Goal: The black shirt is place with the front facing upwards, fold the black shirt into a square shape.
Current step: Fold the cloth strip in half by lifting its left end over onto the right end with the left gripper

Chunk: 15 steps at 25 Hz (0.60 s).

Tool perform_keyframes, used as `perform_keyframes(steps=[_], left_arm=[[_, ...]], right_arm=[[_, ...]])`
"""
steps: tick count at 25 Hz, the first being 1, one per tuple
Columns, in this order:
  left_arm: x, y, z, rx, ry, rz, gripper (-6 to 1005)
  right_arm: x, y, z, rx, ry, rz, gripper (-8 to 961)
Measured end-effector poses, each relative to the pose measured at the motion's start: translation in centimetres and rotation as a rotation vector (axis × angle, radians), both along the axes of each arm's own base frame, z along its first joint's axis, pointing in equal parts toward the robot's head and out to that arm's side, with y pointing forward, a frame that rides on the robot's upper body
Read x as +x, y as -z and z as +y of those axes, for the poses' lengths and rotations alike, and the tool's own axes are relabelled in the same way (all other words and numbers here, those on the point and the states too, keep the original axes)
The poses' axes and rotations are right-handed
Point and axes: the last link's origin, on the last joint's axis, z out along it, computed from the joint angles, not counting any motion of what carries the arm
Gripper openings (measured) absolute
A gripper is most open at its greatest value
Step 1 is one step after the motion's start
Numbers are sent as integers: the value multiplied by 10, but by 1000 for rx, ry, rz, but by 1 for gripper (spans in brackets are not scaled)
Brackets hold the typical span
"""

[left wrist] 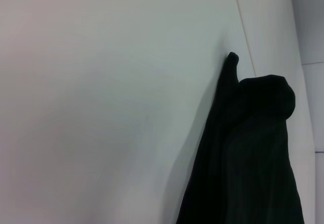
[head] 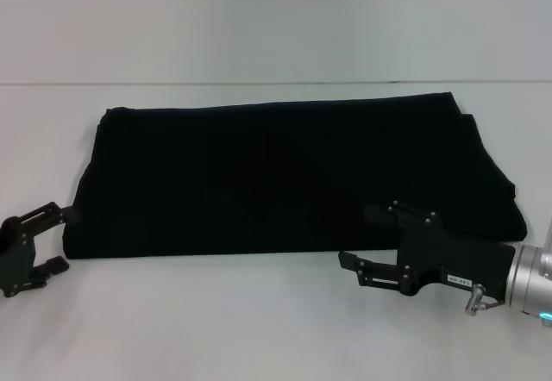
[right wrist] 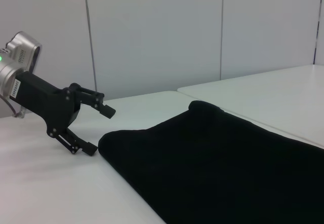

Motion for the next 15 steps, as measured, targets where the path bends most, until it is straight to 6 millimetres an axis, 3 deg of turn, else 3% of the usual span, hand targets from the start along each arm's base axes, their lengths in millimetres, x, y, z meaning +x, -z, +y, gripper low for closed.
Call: perform_keyframes(steps=[15], left_arm=[[6, 11, 15, 2, -6, 6, 881]], right_arm=[[-2, 1, -1, -12, -4, 7, 877]])
